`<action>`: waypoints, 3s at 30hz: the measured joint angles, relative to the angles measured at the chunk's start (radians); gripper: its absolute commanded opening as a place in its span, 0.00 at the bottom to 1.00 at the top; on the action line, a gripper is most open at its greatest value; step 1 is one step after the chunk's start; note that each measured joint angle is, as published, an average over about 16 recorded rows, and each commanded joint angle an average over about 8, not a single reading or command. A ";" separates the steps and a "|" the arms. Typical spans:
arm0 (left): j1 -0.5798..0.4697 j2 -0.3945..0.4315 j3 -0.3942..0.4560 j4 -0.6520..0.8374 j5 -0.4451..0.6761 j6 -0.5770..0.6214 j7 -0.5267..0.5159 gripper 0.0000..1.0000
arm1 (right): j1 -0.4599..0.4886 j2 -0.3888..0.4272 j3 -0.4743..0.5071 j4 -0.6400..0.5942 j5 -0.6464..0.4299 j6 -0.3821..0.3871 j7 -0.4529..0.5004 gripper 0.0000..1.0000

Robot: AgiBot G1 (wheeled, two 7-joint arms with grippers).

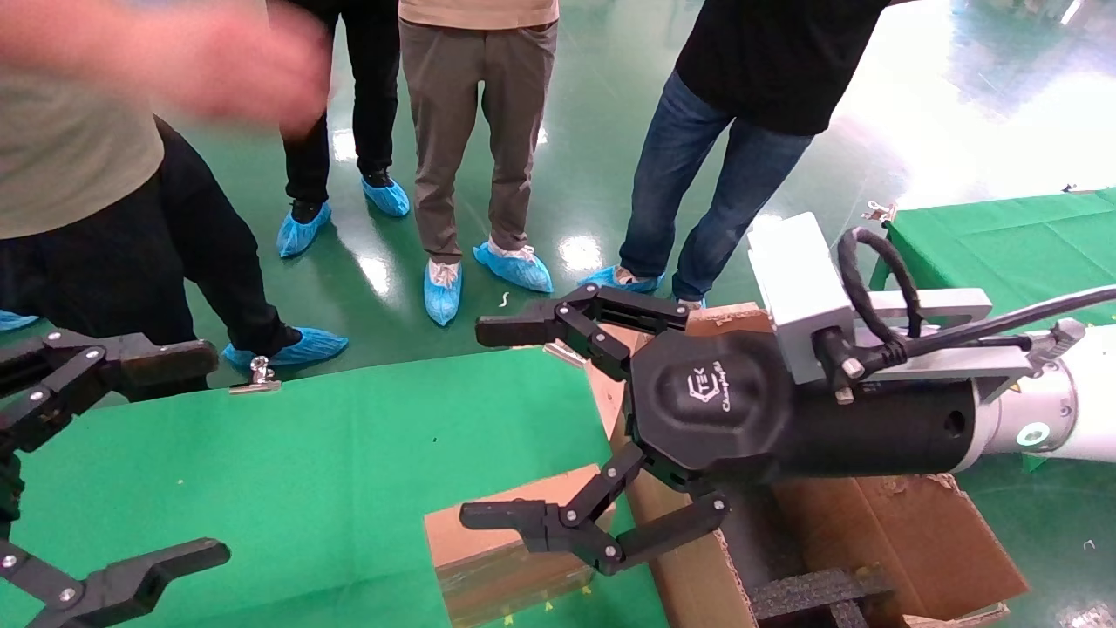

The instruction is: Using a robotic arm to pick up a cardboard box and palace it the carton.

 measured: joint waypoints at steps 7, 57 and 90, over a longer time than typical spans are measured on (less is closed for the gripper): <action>0.000 0.000 0.000 0.000 0.000 0.000 0.000 1.00 | 0.000 0.000 0.000 0.000 0.000 0.000 0.000 1.00; -0.001 0.000 0.001 0.001 -0.001 0.000 0.001 0.00 | 0.376 -0.207 -0.362 -0.258 -0.586 -0.085 -0.107 1.00; -0.001 -0.001 0.002 0.001 -0.001 -0.001 0.001 1.00 | 0.655 -0.541 -0.791 -0.710 -0.773 -0.088 -0.399 0.46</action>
